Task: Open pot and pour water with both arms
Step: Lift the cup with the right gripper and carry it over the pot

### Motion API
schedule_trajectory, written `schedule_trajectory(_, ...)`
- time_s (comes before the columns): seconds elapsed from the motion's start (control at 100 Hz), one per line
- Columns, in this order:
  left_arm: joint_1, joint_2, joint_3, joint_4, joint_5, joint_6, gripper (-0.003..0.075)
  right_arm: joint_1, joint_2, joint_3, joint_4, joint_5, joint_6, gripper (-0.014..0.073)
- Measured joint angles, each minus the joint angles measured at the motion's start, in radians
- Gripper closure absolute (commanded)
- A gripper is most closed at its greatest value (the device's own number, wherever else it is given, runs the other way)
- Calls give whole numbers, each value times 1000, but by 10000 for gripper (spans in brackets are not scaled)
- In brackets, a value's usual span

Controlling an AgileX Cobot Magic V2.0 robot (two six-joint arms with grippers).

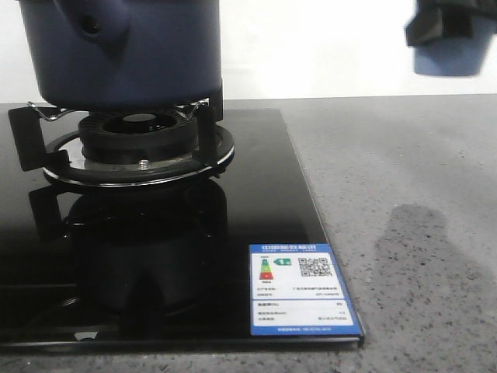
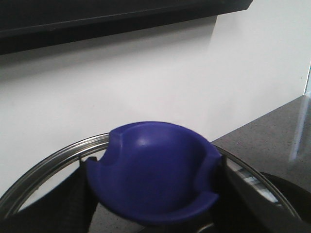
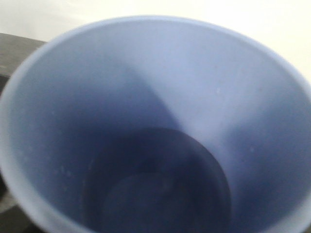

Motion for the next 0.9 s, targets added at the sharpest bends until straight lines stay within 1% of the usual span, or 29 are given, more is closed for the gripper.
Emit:
schedule_trajectory(0.12, 0, 0, 0, 0, 0, 0, 381, 53, 0, -83, -40, 74, 0, 222)
schedule_trajectory(0.28, 0, 0, 0, 0, 0, 0, 381, 107, 15, -224, -96, 212, -2, 222)
schedule_trajectory(0.58, 0, 0, 0, 0, 0, 0, 381, 181, 116, -458, -158, 437, -2, 222)
schedule_trajectory(0.9, 0, 0, 0, 0, 0, 0, 381, 279, 233, -646, -291, 625, -2, 222)
